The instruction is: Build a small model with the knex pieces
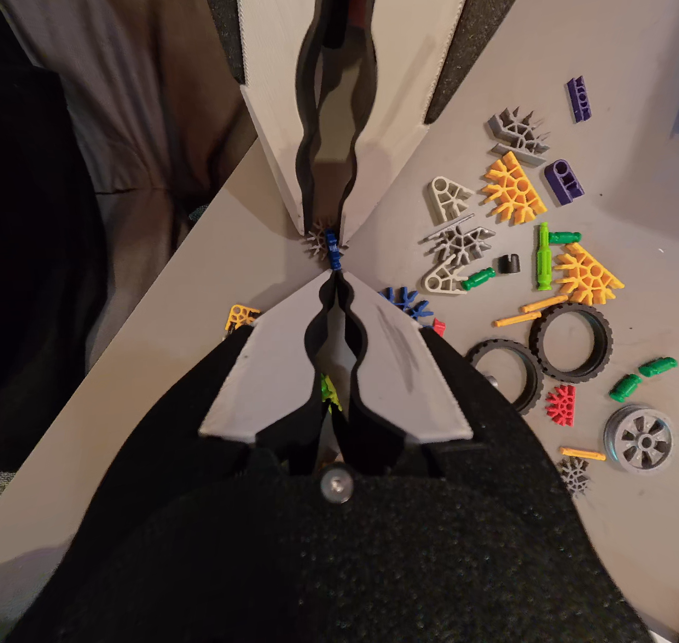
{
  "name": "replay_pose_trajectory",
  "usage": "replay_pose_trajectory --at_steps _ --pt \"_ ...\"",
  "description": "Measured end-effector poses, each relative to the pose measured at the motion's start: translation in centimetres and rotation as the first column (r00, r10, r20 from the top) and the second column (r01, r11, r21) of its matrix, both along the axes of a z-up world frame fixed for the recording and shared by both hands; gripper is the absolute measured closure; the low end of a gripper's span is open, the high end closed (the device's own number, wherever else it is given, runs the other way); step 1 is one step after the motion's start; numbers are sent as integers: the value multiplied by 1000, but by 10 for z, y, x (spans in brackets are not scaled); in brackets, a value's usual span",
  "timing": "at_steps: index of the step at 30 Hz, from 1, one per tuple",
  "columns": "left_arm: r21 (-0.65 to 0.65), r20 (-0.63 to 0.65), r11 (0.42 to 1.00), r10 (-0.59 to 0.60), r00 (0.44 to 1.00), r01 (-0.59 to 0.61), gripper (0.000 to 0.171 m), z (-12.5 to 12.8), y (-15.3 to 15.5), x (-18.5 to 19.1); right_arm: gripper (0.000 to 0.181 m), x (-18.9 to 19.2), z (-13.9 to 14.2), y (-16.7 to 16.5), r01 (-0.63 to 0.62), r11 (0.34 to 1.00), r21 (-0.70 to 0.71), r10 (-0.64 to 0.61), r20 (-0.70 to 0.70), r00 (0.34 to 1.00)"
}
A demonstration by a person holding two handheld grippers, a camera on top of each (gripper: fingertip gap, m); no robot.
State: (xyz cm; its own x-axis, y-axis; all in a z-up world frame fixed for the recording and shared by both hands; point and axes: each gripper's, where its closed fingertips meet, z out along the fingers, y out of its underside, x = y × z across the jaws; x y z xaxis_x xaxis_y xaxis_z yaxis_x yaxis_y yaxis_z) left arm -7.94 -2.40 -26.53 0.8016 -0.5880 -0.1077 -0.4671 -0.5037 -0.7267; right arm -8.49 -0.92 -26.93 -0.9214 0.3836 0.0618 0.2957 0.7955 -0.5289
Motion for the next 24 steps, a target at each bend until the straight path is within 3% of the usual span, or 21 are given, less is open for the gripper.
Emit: replay_pose_trajectory --at_steps 10,17,21,24 --pt "-3 -4 1000 4 1000 -4 158 0 2 2 181 0 0 0 3 1000 13 -3 14 1000" --pt "19 -52 993 119 991 -119 144 -1 2 -11 181 0 0 0 21 1000 -5 -21 35 999" --pt "12 -51 982 187 981 -186 156 -2 0 -17 181 0 0 0 25 1000 -10 -24 45 999" --pt "-8 -39 981 191 981 -192 156 -2 0 -16 181 0 0 0 24 1000 -8 -23 48 999"
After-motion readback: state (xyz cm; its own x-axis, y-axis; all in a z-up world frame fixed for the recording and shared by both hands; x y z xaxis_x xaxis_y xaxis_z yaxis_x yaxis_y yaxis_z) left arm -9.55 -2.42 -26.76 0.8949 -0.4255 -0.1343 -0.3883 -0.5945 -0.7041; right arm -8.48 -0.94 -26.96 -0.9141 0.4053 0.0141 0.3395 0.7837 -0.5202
